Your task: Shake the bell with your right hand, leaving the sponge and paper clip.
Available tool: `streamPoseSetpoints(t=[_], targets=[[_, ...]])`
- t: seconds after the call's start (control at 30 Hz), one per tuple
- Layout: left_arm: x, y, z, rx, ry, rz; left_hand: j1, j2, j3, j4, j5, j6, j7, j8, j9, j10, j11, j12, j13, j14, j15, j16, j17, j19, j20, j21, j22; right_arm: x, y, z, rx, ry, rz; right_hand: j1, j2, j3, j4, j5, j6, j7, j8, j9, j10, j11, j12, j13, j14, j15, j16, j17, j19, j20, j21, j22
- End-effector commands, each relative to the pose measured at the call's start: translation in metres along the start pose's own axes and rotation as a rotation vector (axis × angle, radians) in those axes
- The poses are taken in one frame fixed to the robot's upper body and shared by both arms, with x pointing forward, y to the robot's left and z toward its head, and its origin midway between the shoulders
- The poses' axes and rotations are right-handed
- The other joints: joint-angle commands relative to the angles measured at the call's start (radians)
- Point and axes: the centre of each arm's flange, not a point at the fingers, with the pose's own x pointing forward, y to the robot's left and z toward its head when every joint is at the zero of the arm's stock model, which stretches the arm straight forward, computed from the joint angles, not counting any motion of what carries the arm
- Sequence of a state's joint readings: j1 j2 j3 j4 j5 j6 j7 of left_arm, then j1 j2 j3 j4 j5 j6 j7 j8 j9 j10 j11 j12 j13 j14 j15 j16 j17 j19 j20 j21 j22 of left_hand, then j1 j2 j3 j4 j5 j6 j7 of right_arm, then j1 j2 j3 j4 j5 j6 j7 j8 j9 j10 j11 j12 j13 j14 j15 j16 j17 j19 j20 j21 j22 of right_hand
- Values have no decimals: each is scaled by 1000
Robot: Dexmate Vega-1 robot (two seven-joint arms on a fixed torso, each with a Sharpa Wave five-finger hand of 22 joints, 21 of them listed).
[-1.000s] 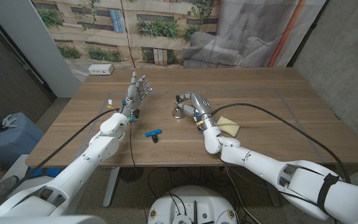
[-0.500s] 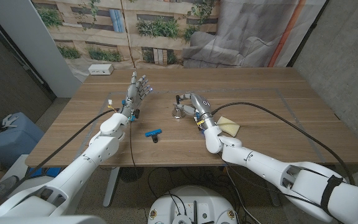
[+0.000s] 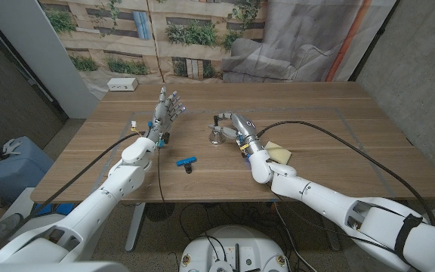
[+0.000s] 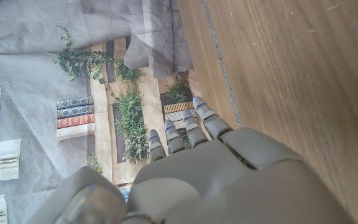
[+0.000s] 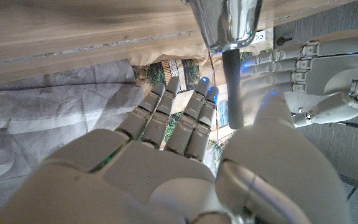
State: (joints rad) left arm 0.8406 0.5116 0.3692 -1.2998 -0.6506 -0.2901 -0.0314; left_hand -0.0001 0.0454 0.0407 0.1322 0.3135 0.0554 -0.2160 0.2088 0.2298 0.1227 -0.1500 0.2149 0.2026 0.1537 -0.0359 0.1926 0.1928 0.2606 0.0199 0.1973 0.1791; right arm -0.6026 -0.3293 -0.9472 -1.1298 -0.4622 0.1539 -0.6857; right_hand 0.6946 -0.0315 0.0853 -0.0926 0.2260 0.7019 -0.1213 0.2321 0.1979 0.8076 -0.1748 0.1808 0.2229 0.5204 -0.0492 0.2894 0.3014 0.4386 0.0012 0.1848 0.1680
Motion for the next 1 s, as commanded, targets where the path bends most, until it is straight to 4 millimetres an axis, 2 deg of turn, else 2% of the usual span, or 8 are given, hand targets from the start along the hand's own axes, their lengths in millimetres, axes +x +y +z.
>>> streamPoseSetpoints(t=[0.03,0.27,0.3,0.4,0.53,0.7,1.0], targets=[[0,0,0,0,0,0,3,8,0,7,7,0,-6,6,4,3,-5,6,5,9,-97,6,5,8,1,7,6,0,-5,-1,33,-1,58,-35,-11,-16,-3,10,-73,24,-25,4,-64,22,-4,-1,-35,-64,-14,-3,-5,49,-1,-2],[0,0,0,0,0,0,3,8,0,7,7,0,-6,6,4,3,-6,6,5,9,-98,6,5,8,1,7,6,-3,-7,1,29,-29,104,-80,-24,-35,4,15,-180,47,-47,2,-178,57,-8,-6,-105,-35,-45,-14,-46,44,-7,-3],[0,0,0,0,0,0,3,8,0,7,7,0,-6,6,4,3,-5,6,5,9,-98,6,5,8,1,7,6,-3,-8,1,30,-29,120,-81,-25,-36,3,17,-200,49,-49,2,-201,66,-9,-6,-127,-27,-54,-16,-51,49,-7,-3],[0,0,0,0,0,0,3,8,0,7,7,0,-6,6,4,3,-7,6,5,10,-97,6,5,8,1,7,6,-4,-12,-1,38,-38,137,-87,-24,-38,0,23,-245,64,-50,1,-275,81,-11,-8,-165,-11,-68,-21,-61,89,-6,-3],[0,0,0,0,0,0,3,8,0,7,7,0,-6,6,4,3,-6,6,5,9,-98,6,5,8,1,7,6,-4,-21,-4,76,-53,149,-99,-24,-42,2,27,-290,77,-54,0,-324,93,-9,-8,-200,0,-77,-23,-74,108,-7,-3],[0,0,0,0,0,0,3,8,0,7,7,0,-6,6,4,3,-8,6,5,9,-98,6,5,7,1,7,6,-6,-31,-8,140,-54,134,-116,-22,-46,9,27,-312,88,-53,0,-344,99,-6,-8,-222,3,-82,-23,-80,108,-7,-3],[0,0,0,0,0,0,3,8,0,7,7,-1,-6,6,4,4,-6,6,5,9,-98,6,5,8,1,7,6,-10,-45,-13,234,-49,112,-129,-15,-47,14,27,-320,93,-49,-1,-353,99,-1,-9,-233,4,-83,-25,-78,91,-5,-3]])
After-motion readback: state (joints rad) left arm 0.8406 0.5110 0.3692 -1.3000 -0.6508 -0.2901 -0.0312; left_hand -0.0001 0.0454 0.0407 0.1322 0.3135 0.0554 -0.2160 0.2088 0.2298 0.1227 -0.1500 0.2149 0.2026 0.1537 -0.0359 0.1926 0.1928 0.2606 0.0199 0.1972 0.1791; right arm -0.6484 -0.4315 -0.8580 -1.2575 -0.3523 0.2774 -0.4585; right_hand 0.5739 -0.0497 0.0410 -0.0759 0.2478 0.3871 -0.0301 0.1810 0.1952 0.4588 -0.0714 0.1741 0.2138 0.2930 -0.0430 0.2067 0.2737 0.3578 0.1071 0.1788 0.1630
